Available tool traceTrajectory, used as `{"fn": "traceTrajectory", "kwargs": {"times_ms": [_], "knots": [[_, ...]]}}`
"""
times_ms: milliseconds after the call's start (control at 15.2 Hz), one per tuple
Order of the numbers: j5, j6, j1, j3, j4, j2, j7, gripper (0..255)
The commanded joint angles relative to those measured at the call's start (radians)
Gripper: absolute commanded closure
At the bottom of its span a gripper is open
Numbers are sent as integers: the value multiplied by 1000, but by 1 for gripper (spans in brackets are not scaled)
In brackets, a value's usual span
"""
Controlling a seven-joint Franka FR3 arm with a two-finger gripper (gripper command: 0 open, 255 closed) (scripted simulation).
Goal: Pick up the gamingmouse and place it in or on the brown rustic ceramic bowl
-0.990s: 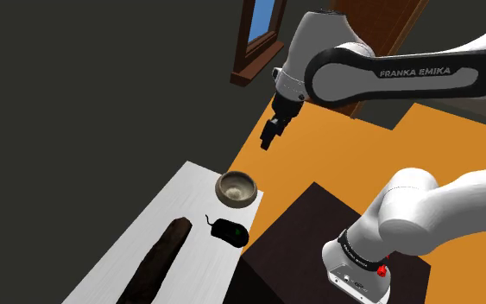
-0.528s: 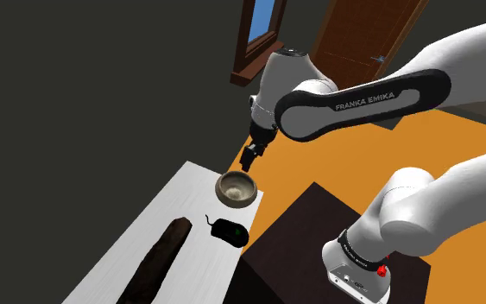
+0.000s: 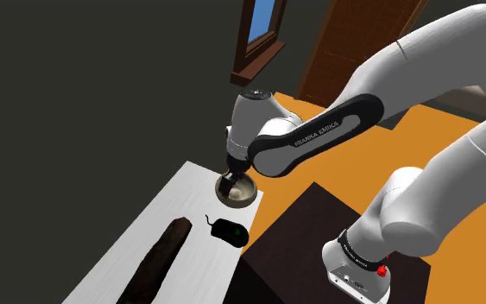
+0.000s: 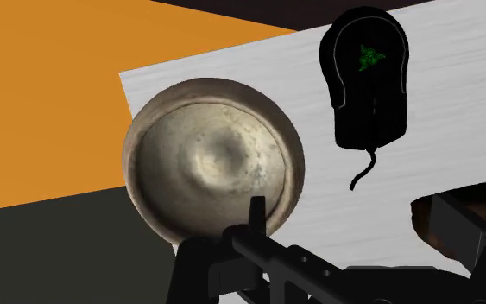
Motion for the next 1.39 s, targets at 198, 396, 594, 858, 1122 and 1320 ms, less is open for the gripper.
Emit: {"fn": "traceTrajectory", "kwargs": {"times_ms": [198, 396, 594, 858, 1122, 1320], "knots": [[-83, 125, 16, 30, 53, 199, 94, 0], [-155, 186, 44, 24, 101, 326, 165, 0], [-220, 236, 90, -1, 160, 448, 229, 0], [-252, 283, 112, -29, 170, 506, 252, 0], [-278, 323, 132, -55, 182, 559, 272, 0], [-278, 323, 131, -54, 182, 559, 273, 0]]}}
